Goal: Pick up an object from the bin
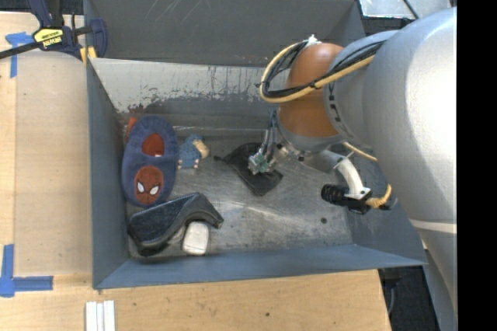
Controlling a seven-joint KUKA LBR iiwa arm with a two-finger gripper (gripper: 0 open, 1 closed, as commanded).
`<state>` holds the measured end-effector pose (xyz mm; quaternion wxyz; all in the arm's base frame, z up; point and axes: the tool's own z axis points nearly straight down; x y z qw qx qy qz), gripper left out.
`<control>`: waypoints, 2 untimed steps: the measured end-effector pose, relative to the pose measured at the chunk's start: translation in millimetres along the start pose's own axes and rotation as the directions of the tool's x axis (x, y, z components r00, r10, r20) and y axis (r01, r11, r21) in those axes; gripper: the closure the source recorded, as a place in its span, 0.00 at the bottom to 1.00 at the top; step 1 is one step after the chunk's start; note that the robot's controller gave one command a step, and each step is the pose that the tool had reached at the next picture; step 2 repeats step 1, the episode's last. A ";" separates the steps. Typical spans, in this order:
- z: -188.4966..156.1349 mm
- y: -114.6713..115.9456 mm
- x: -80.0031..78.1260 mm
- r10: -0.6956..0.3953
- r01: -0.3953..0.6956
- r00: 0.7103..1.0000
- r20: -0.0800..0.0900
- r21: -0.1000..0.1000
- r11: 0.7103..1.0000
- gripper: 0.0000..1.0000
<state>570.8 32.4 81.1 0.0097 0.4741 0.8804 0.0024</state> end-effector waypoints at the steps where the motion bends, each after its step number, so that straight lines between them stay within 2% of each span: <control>1: -100.1 3.0 -3.5 -0.003 0.003 1.000 -0.009 0.005 1.000 1.00; 2: -100.1 3.0 -3.5 -0.003 0.003 1.000 -0.009 0.005 1.000 1.00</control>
Offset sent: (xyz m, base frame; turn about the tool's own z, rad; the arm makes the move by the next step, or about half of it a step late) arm -0.0001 0.0000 0.0949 -0.0001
